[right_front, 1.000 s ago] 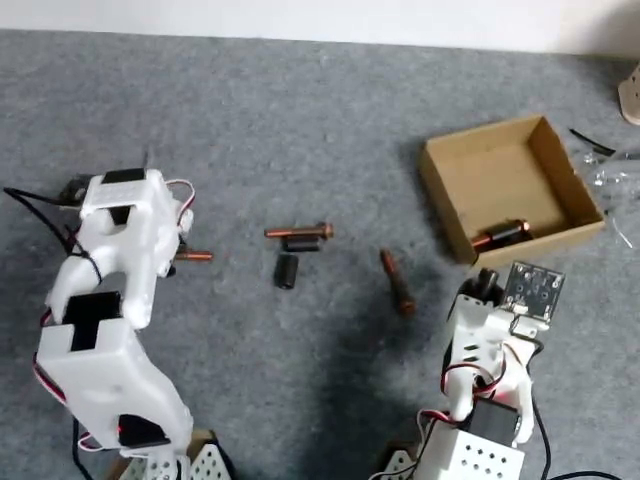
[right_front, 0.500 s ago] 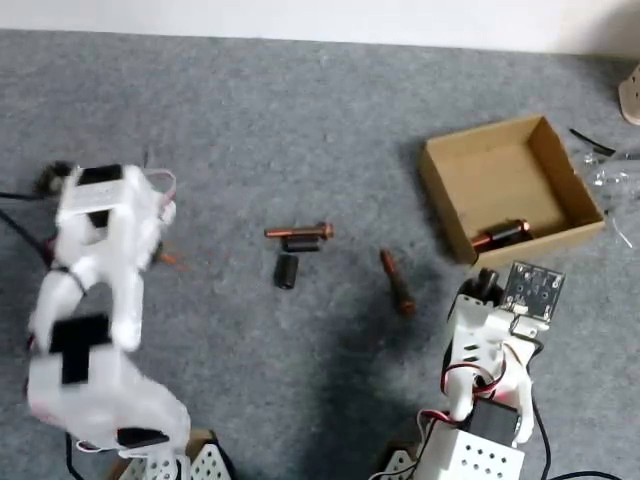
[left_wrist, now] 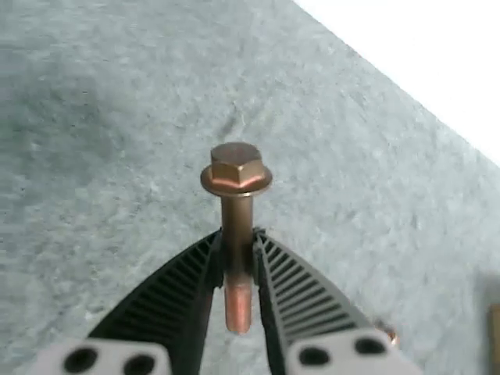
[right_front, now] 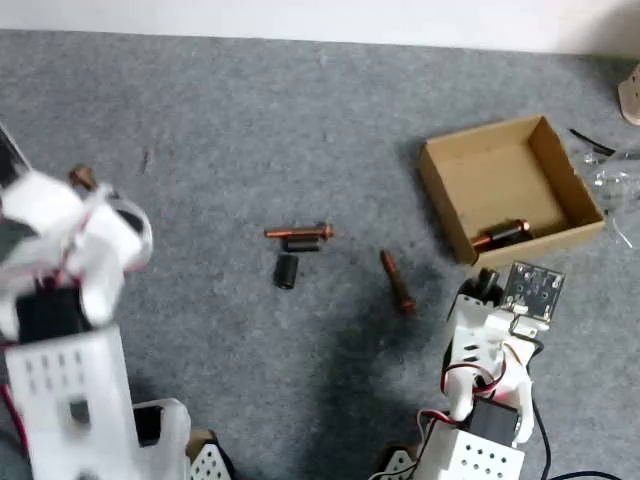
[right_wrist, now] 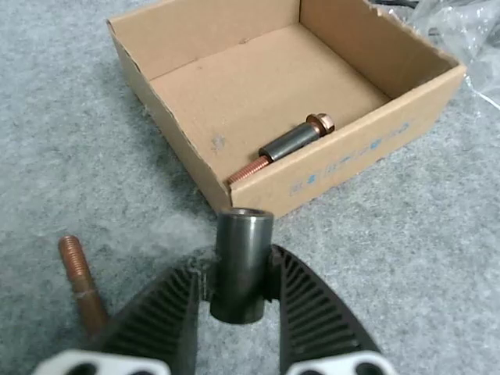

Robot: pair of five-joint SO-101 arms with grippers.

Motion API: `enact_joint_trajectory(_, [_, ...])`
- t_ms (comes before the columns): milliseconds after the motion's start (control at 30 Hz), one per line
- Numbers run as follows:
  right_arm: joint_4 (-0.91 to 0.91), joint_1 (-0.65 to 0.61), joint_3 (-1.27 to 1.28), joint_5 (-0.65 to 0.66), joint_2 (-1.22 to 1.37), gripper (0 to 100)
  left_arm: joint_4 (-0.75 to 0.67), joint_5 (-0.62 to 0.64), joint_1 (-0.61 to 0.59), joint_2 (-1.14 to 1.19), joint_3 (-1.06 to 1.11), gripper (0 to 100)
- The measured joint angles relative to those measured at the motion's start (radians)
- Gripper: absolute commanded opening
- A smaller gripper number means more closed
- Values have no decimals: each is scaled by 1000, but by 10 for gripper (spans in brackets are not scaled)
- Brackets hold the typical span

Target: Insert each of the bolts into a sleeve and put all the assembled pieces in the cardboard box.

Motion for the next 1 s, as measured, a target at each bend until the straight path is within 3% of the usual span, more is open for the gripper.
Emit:
enact_joint_trajectory(433, [0, -26, 0, 0, 0, 4, 0, -143, 235, -796, 634, 4])
enact_joint_trajectory(800, [0, -216, 0, 0, 0, 4, -233, -143, 269, -830, 855, 4])
enact_joint_trajectory(1000, [0, -315, 0, 0, 0, 4, -275, -143, 267, -830, 904, 4])
